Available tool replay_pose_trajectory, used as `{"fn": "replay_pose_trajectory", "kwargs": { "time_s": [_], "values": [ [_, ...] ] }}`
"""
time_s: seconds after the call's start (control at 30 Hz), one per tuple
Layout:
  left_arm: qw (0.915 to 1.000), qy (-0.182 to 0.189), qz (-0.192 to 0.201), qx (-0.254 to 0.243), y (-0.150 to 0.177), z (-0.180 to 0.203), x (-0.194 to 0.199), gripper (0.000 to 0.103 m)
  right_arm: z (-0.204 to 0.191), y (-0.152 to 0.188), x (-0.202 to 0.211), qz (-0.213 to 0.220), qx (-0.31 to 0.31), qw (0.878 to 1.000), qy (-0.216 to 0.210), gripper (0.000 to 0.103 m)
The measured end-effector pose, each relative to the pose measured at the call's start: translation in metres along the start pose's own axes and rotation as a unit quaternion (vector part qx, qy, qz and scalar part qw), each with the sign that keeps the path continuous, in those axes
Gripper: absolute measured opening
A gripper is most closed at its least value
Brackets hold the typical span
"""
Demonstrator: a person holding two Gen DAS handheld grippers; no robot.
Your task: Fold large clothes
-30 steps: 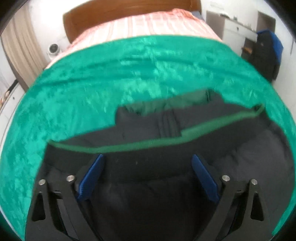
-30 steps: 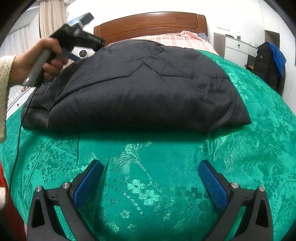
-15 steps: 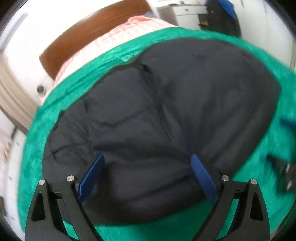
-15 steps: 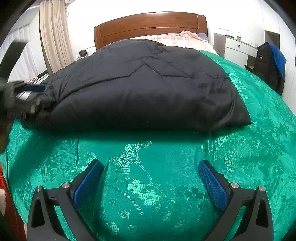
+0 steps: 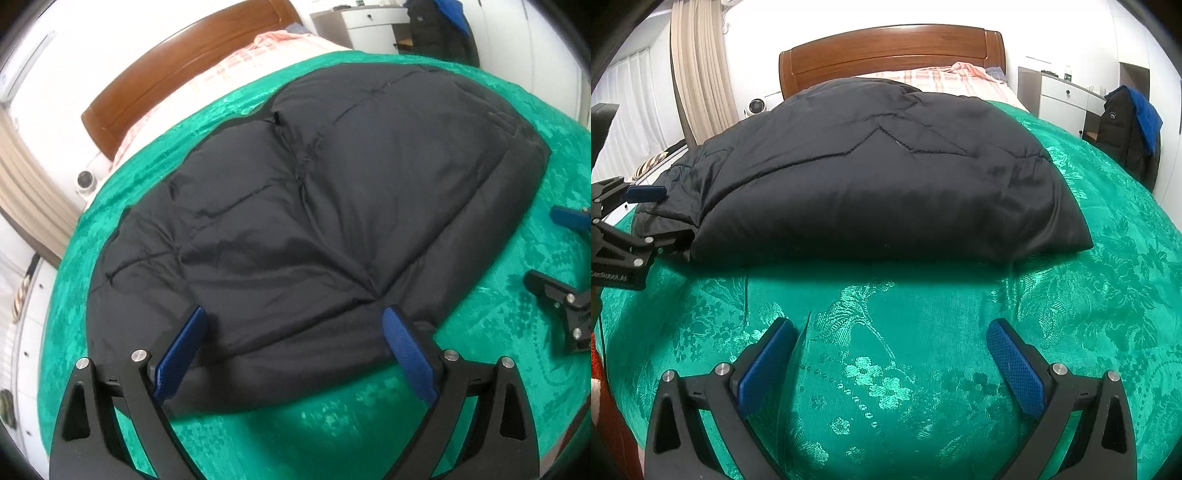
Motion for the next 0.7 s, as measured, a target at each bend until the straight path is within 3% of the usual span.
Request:
{"fn": "replay_pose_trajectory", "kwargs": {
  "time_s": [0.1, 0.27, 0.4, 0.53, 0.6, 0.63, 0.7],
  "values": [
    [0.9988, 0.034, 0.027, 0.023, -0.004, -0.001, 0.022, 0.096, 0.004, -0.002, 0.008, -0.003, -0.012, 1.000, -0.023, 0.103],
    [0.9878, 0.114, 0.098, 0.041, -0.017, 0.001, 0.058, 0.098, 0.046, -0.014, 0.043, 0.069, -0.142, 0.985, -0.071, 0.103],
    [0.9813, 0.151, 0.117, 0.023, -0.022, 0.025, 0.057, 0.098, 0.078, -0.012, 0.044, 0.087, -0.264, 0.952, -0.125, 0.103],
    [0.9772, 0.195, 0.083, 0.013, -0.014, 0.051, 0.022, 0.098, 0.096, -0.034, 0.034, 0.117, -0.366, 0.895, -0.227, 0.103],
    [0.9779, 0.199, 0.063, 0.006, -0.008, 0.063, 0.001, 0.097, 0.103, -0.049, 0.017, 0.101, -0.393, 0.883, -0.237, 0.103],
    [0.9779, 0.199, 0.064, 0.005, -0.008, 0.066, -0.002, 0.099, 0.108, -0.054, -0.004, 0.066, -0.417, 0.878, -0.226, 0.103],
    [0.9764, 0.208, 0.059, 0.004, -0.008, 0.069, -0.008, 0.101, 0.111, -0.064, -0.025, 0.055, -0.432, 0.872, -0.222, 0.103]
  ]
}}
Point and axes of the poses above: each gripper's, at about its wrist camera, not at the fingertips, and x roughly against the way its jaws point, z to its right, y to its underside, the point moved 6 cm from there along -x, roughly the way its jaws point, and after that the axes turned 8 degrees about -y, right-handed, at the moved point
